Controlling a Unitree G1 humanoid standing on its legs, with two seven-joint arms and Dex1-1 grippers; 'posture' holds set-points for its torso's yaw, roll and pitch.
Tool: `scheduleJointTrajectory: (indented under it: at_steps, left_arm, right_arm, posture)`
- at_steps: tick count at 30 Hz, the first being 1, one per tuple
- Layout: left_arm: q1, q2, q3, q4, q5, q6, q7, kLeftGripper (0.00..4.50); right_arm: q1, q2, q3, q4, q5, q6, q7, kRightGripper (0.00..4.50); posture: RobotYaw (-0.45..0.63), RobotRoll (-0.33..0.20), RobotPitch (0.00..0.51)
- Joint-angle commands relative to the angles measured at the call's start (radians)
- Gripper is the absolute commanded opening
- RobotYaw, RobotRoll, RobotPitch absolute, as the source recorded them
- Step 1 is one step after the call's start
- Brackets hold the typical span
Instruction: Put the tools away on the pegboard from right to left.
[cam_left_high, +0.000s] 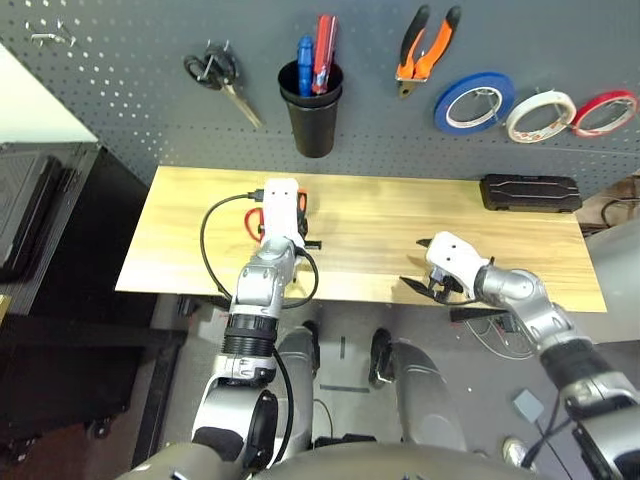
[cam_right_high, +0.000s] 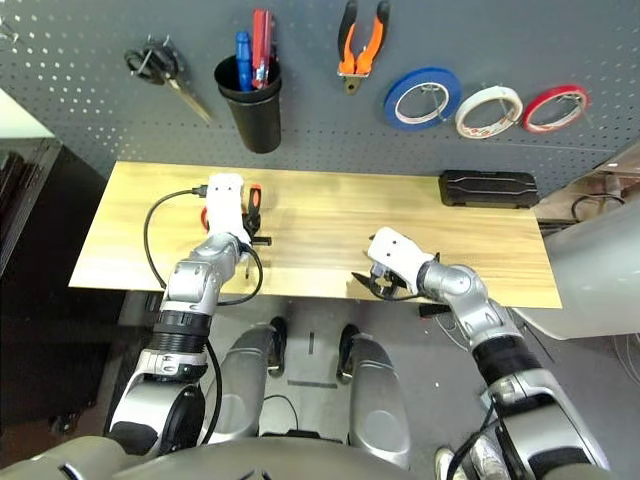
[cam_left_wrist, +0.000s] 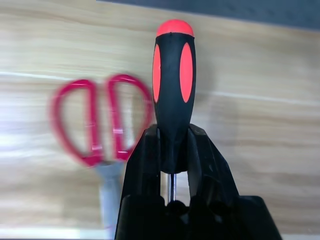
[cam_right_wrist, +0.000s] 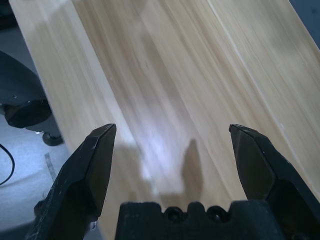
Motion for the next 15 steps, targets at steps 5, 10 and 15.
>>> scheduleJointTrajectory:
  at_steps: [5,10,15]
  left_arm:
    - [0.037,-0.051,0.128,-0.217,-0.054,0.071,0.100,0.57]
    - [0.029,-0.011,0.148,-0.330,-0.068,0.042,0.093,0.57]
    - [0.028,0.022,0.148,-0.414,-0.091,-0.033,0.064,0.57]
  right_arm:
    - [-0.086,0.017,0.003,0.169,-0.016,-0.084,0.013,4.50]
    - [-0.137,0.033,-0.029,0.259,0.021,-0.150,0.029,4.50]
    - [-0.151,0.043,-0.085,0.291,0.112,-0.179,0.111,4.50]
  posture:
    - [0.38,0.000,0.234]
    - [0.41,0.000,0.225]
    - [0.43,0.000,0.216]
